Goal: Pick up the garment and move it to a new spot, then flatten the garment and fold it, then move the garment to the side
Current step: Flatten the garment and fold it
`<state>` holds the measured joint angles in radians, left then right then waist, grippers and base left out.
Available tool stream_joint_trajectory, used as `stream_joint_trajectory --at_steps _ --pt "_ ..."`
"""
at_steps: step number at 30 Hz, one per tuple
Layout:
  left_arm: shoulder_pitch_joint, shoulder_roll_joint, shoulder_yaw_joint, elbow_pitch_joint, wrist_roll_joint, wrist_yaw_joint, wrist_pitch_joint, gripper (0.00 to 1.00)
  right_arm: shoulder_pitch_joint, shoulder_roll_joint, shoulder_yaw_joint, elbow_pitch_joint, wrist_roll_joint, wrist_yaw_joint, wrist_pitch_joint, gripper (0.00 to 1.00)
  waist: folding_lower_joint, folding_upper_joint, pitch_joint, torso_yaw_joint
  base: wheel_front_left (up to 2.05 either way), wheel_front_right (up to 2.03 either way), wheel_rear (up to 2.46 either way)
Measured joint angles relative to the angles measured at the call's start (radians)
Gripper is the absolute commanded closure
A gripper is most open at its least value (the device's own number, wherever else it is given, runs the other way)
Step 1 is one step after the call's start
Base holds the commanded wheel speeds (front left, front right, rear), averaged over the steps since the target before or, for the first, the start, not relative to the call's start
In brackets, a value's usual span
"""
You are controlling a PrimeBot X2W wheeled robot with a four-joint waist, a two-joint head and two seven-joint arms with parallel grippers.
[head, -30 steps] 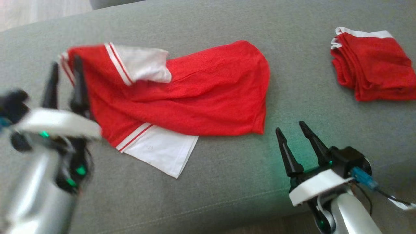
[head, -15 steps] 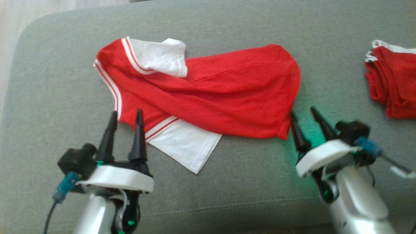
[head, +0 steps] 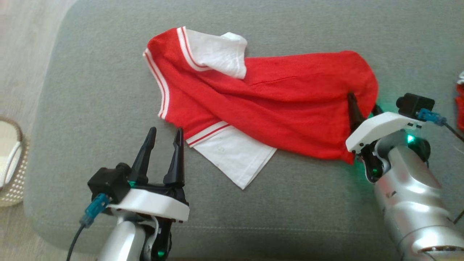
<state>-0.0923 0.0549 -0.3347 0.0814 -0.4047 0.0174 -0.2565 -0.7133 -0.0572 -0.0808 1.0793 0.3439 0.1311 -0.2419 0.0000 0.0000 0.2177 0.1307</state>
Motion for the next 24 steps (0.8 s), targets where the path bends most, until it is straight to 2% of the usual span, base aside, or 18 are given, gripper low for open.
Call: stream_joint_trajectory --at_steps 1,4,12,19,20,21,22,24 --pt "0.0 -0.001 0.0 0.0 0.0 0.0 0.0 0.0 -0.007 0.0 -0.006 0.026 0.0 0.0 0.009 1.0 0.0 0.0 0.003 0.007 0.0 0.0 0.0" --pt "-0.001 -0.002 -0.003 -0.003 -0.003 0.0 0.0 0.0 -0.02 -0.001 -0.014 0.052 -0.004 0.0 0.007 1.0 0.0 0.0 0.01 0.028 0.0 0.0 0.0" --pt "-0.004 -0.004 -0.017 -0.021 -0.012 0.015 0.0 0.0 -0.169 -0.052 -0.044 -0.149 -0.027 0.0 -0.008 1.0 0.0 0.0 0.019 0.079 0.0 0.0 0.0" --pt "-0.016 -0.005 -0.042 -0.029 -0.022 0.017 0.0 0.0 -0.388 -0.069 0.016 -0.113 -0.089 0.0 0.034 1.0 0.0 0.0 0.052 0.107 0.0 0.0 0.0" --pt "-0.023 -0.005 -0.045 -0.029 -0.022 0.016 0.0 0.0 -0.418 -0.065 0.053 -0.116 -0.081 0.0 0.025 0.81 0.0 0.0 0.059 0.11 0.0 0.0 0.0" --pt "-0.032 -0.005 -0.05 -0.028 -0.022 0.016 0.0 0.0 -0.445 -0.06 0.091 -0.12 -0.055 0.0 0.013 0.19 0.0 0.0 0.066 0.113 0.0 0.0 0.0" --pt "-0.042 -0.006 -0.054 -0.028 -0.022 0.016 0.0 0.0 -0.466 -0.053 0.121 -0.119 -0.027 0.0 0.006 0.0 0.0 0.0 0.072 0.116 0.0 0.0 0.0" --pt "-0.056 -0.006 -0.057 -0.028 -0.022 0.017 0.0 0.0 -0.483 -0.04 0.174 -0.102 -0.019 0.0 -0.004 0.0 0.0 0.0 0.08 0.117 0.0 0.0 0.0"
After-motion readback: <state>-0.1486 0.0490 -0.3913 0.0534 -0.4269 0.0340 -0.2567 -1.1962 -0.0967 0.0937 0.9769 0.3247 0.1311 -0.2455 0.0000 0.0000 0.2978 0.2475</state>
